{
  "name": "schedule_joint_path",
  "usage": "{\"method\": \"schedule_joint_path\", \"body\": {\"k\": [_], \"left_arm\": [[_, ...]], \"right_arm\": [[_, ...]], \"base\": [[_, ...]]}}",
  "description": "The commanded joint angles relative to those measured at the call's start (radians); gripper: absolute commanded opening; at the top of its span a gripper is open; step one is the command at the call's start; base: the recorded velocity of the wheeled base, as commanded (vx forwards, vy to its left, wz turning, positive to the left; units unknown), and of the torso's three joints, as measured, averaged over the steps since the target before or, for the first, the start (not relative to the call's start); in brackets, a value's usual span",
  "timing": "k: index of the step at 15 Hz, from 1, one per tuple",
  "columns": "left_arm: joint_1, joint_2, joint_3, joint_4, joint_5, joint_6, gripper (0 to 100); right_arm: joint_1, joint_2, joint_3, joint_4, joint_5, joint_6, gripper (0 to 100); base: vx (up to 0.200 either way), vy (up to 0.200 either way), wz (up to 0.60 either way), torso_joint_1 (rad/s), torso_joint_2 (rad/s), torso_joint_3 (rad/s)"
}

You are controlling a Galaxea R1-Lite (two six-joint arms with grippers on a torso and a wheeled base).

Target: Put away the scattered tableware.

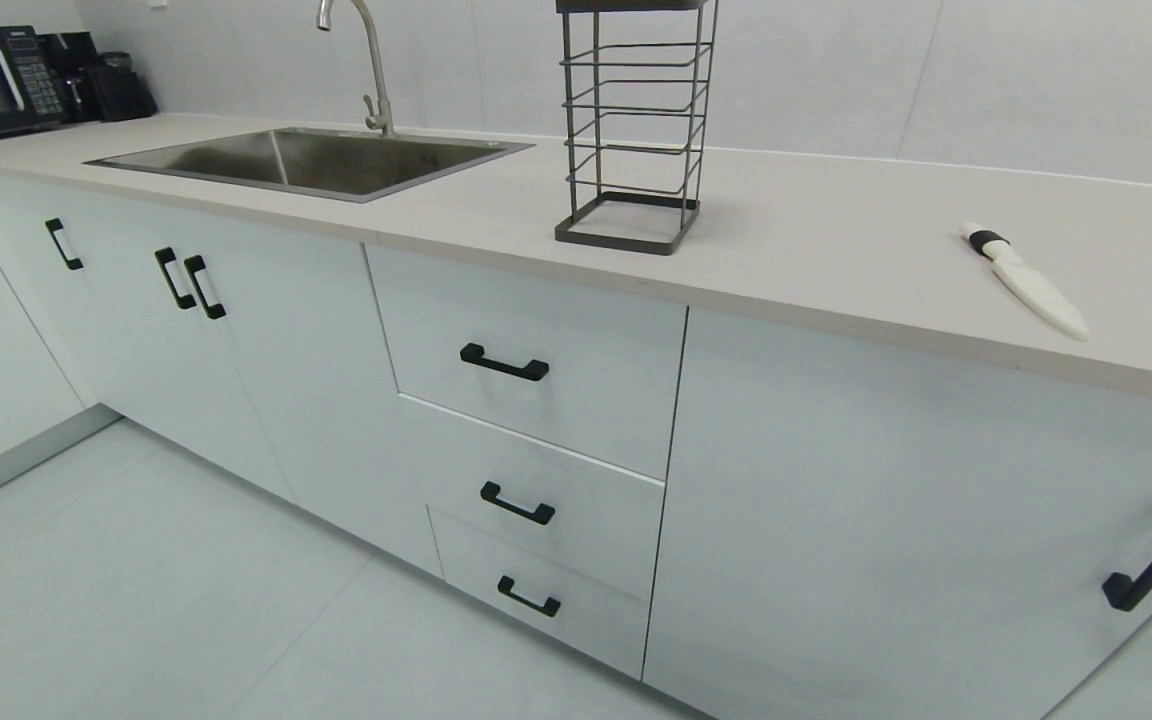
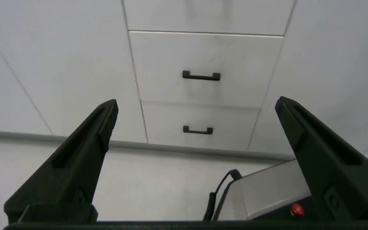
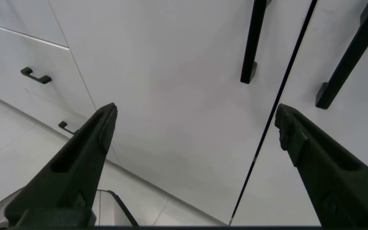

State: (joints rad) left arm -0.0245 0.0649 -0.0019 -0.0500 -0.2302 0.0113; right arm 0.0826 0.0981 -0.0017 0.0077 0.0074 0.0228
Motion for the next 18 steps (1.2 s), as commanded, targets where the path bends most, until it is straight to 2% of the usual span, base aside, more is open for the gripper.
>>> {"method": "schedule_joint_path", "body": {"k": [1,2,5,6,8,10,15,18], "left_arm": [[0.035,-0.036,0.0,0.001,0.072,0.003,100],[0.035,-0.039,0.0,0.002,0.1,0.016,100],[0.028,-0.065,0.002,0.013,0.097,0.053,100],[0.026,-0.065,0.002,0.048,0.169,0.055,100],[0.026,-0.065,0.002,0.044,0.187,0.041,100],[0.026,-0.065,0.002,0.047,0.187,-0.001,100],[0.026,-0.065,0.002,0.045,0.186,-0.002,100],[0.026,-0.065,0.002,0.047,0.187,-0.005,100]], "right_arm": [[0.0,0.0,0.0,0.0,0.0,0.0,100],[0.0,0.0,0.0,0.0,0.0,0.0,100],[0.0,0.0,0.0,0.0,0.0,0.0,100],[0.0,0.0,0.0,0.0,0.0,0.0,100],[0.0,0.0,0.0,0.0,0.0,0.0,100],[0.0,0.0,0.0,0.0,0.0,0.0,100],[0.0,0.0,0.0,0.0,0.0,0.0,100],[0.0,0.0,0.0,0.0,0.0,0.0,100]], "base": [[0.0,0.0,0.0,0.0,0.0,0.0],[0.0,0.0,0.0,0.0,0.0,0.0],[0.0,0.0,0.0,0.0,0.0,0.0],[0.0,0.0,0.0,0.0,0.0,0.0],[0.0,0.0,0.0,0.0,0.0,0.0],[0.0,0.0,0.0,0.0,0.0,0.0],[0.0,0.0,-0.6,0.002,0.0,0.002],[0.0,0.0,0.0,0.0,0.0,0.0]]}}
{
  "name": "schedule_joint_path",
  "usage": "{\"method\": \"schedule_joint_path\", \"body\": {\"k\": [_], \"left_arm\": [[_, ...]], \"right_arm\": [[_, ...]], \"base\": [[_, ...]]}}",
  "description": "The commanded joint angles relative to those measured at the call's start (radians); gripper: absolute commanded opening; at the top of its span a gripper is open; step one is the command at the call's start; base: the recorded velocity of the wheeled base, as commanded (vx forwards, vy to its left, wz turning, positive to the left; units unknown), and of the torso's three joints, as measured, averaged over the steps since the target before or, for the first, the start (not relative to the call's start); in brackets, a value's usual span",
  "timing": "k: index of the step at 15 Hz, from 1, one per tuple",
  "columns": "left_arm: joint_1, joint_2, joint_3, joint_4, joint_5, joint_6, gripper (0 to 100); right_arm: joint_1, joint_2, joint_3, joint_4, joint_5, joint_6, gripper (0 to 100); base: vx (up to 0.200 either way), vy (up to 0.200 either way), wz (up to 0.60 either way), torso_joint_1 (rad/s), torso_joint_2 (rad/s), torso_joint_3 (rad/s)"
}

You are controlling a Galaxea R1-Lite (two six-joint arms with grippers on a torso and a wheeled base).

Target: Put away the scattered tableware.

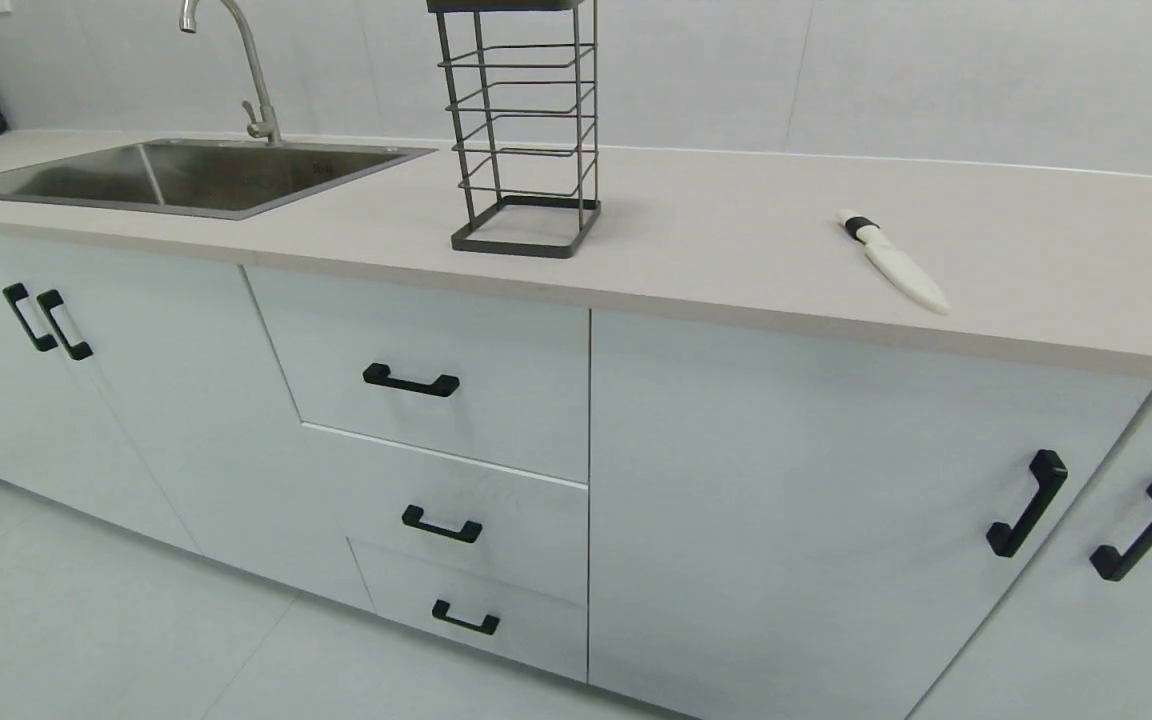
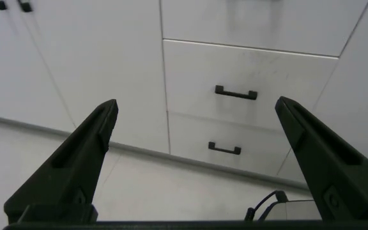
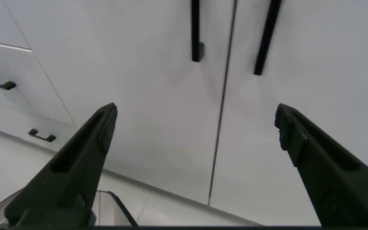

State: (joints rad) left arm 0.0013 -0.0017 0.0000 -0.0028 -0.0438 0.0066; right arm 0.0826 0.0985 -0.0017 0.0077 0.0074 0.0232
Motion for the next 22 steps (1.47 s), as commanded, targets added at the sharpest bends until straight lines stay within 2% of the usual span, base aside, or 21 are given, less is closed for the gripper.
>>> {"method": "schedule_joint_path", "body": {"k": [1,4,7,10,16,22], "left_arm": [[0.0,0.002,0.0,0.0,0.001,0.0,100],[0.0,0.002,0.0,-0.002,0.001,0.0,100],[0.0,0.002,0.0,-0.002,0.004,-0.002,100],[0.0,0.002,0.0,-0.002,0.002,0.001,100],[0.0,0.002,0.0,0.0,0.002,0.0,100],[0.0,0.002,0.0,-0.002,0.002,0.0,100]], "right_arm": [[0.0,0.0,0.0,0.0,0.0,0.0,100],[0.0,0.0,0.0,0.0,0.0,0.0,100],[0.0,0.0,0.0,0.0,0.0,0.0,100],[0.0,0.0,0.0,0.0,0.0,0.0,100],[0.0,0.001,0.0,0.0,0.0,0.0,100],[0.0,0.001,0.0,0.0,0.0,0.0,100]], "base": [[0.0,0.0,-0.6,-0.002,0.01,0.002],[0.0,0.0,-0.6,0.004,0.0,-0.004],[0.0,0.0,0.0,0.0,0.0,0.0],[0.2,0.0,0.0,0.002,0.0,0.002],[0.0,0.0,0.0,0.0,0.0,0.0],[0.0,0.0,0.0,0.193,-0.14,-0.127]]}}
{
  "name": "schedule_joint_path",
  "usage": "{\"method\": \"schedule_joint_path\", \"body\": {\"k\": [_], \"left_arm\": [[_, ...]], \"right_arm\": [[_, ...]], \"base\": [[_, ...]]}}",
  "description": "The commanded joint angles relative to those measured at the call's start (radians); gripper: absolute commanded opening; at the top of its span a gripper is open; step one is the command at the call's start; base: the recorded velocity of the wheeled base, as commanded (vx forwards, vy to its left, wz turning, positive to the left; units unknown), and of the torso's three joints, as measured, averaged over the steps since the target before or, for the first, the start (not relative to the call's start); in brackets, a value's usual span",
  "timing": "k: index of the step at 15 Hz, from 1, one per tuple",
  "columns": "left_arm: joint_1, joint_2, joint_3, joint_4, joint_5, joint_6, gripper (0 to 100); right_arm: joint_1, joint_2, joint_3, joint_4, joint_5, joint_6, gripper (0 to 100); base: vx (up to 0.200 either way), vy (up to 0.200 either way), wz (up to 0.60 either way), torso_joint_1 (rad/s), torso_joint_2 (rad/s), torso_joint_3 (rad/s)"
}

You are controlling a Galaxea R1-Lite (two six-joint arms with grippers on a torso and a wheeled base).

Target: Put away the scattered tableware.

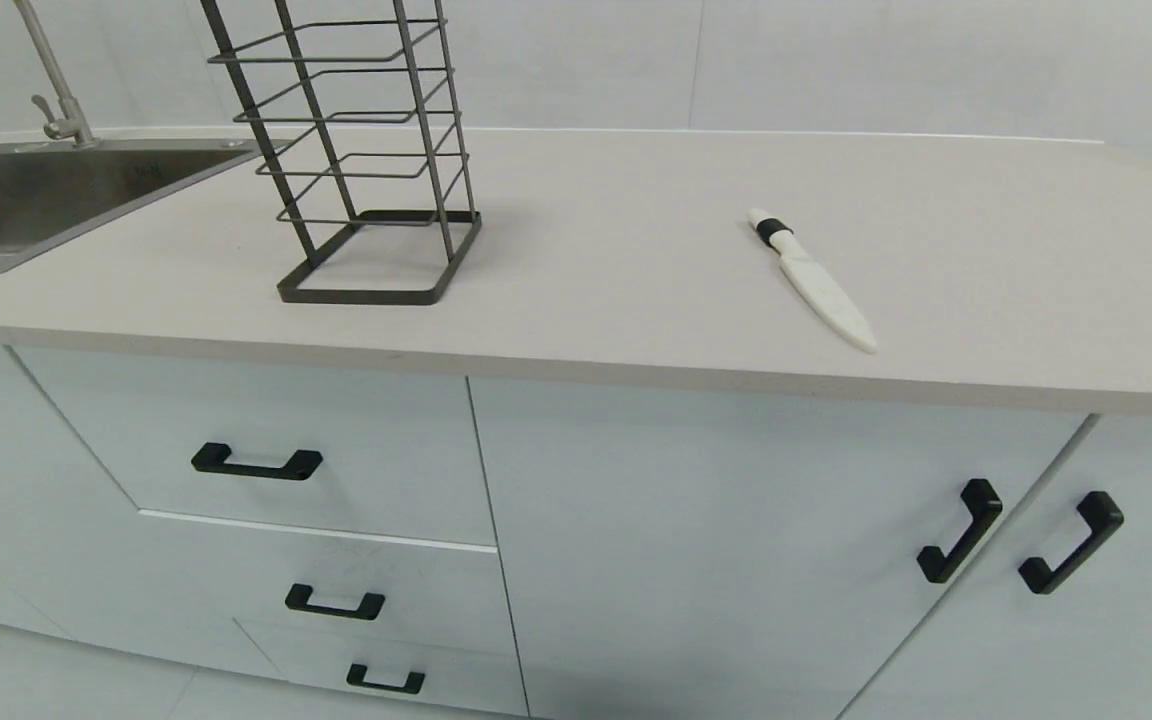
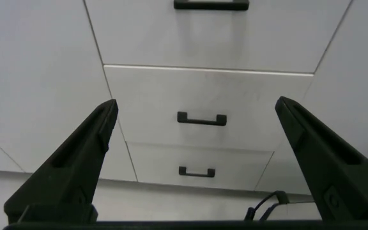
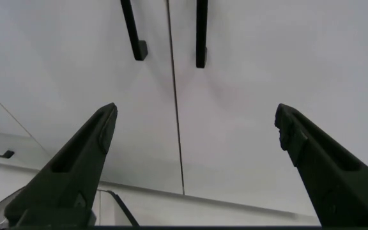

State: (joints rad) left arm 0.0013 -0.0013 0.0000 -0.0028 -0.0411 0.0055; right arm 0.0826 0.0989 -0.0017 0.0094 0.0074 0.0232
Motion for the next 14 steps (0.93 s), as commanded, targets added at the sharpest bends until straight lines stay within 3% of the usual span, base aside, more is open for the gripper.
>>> {"method": "schedule_joint_path", "body": {"k": [1,10,12,14], "left_arm": [[0.0,0.001,0.0,-0.002,0.0,-0.001,100],[0.0,0.001,0.0,-0.002,0.0,-0.001,100],[0.0,0.001,0.0,-0.002,0.0,-0.001,100],[0.0,0.001,0.0,-0.002,0.001,0.001,100]], "right_arm": [[0.0,0.001,0.0,-0.002,0.0,0.0,100],[0.0,-0.001,0.0,-0.002,0.0,0.0,100],[0.0,-0.001,0.0,-0.002,0.0,0.0,100],[0.0,-0.001,0.0,-0.002,0.0,0.0,100]], "base": [[0.0,0.0,0.0,0.242,-0.57,-0.276],[0.0,0.0,0.0,0.171,-0.55,-0.21],[0.0,0.0,0.0,0.39,-0.49,-0.229],[0.2,0.0,0.0,0.344,-0.49,-0.239]]}}
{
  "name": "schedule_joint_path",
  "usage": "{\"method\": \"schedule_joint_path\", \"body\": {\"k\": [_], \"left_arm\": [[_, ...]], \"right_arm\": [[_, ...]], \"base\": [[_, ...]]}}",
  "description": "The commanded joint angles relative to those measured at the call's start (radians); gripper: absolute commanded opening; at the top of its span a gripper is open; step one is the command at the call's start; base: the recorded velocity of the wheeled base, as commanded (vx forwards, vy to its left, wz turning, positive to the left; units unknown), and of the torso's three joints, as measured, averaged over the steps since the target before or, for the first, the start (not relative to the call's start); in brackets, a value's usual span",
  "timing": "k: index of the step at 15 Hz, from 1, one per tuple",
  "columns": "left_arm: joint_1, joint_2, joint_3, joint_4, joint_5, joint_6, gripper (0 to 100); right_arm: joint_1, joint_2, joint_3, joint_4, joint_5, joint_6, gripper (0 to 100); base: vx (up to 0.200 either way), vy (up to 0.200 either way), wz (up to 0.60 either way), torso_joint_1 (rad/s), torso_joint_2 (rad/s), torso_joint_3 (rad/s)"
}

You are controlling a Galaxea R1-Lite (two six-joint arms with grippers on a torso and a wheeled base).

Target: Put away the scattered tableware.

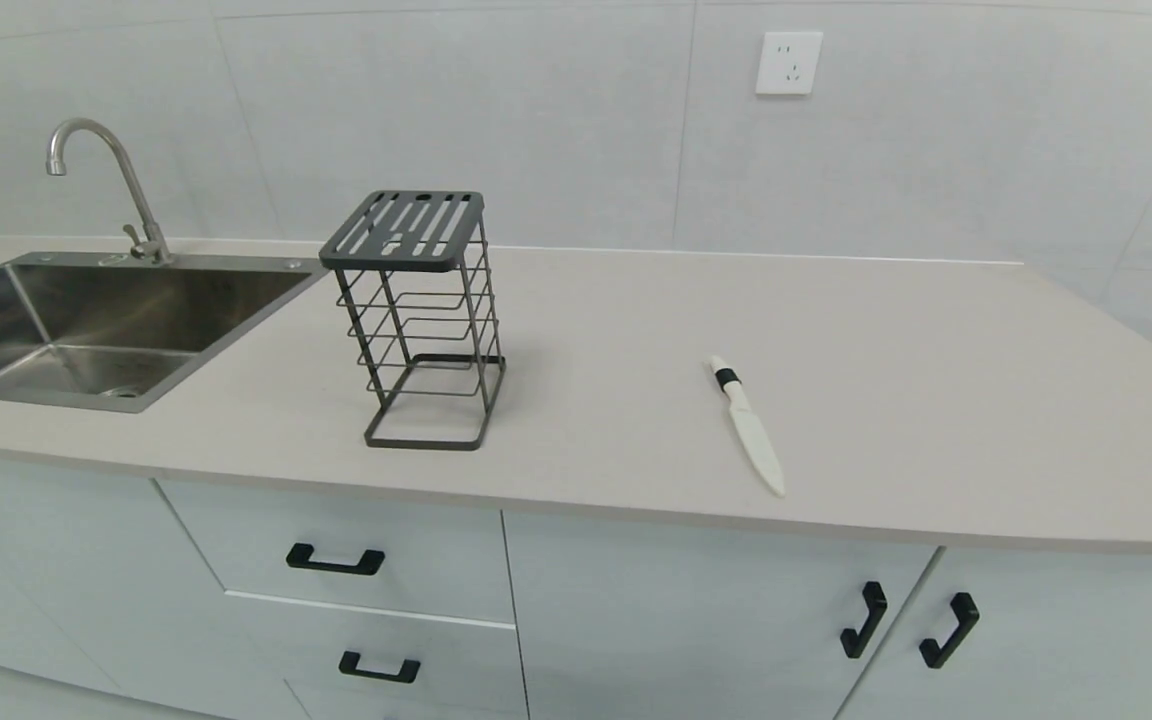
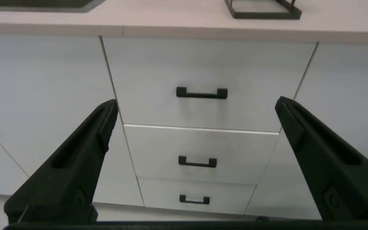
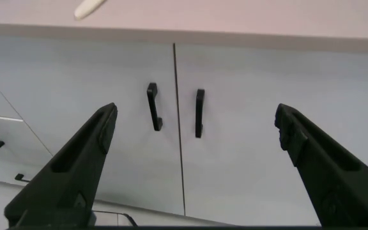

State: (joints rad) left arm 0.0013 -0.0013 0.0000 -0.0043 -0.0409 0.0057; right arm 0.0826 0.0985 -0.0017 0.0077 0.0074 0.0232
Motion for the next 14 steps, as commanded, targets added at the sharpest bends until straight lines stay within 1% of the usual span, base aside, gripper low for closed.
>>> {"method": "schedule_joint_path", "body": {"k": [1,3,7,10,14], "left_arm": [[0.0,0.001,0.0,0.0,-0.002,0.0,100],[0.0,0.001,0.0,0.001,-0.002,-0.001,100],[0.0,0.001,0.0,0.001,-0.004,0.0,100],[0.0,0.001,0.0,0.001,-0.004,-0.001,100],[0.0,0.001,0.0,0.001,-0.002,0.0,100]], "right_arm": [[0.0,0.0,0.0,0.0,0.0,0.0,100],[0.0,0.0,0.0,0.0,0.0,0.0,100],[0.0,0.001,0.0,0.0,0.0,0.0,100],[0.0,0.001,0.0,0.0,0.0,0.0,100],[0.0,0.001,0.0,0.0,0.0,0.0,100]], "base": [[0.2,0.0,0.0,0.281,-0.52,-0.242],[0.0,0.0,0.0,0.144,-0.24,-0.115],[0.0,0.0,0.0,0.065,-0.12,-0.06],[0.0,0.0,0.0,0.23,-0.44,-0.214],[0.0,0.0,0.0,0.281,-0.54,-0.261]]}}
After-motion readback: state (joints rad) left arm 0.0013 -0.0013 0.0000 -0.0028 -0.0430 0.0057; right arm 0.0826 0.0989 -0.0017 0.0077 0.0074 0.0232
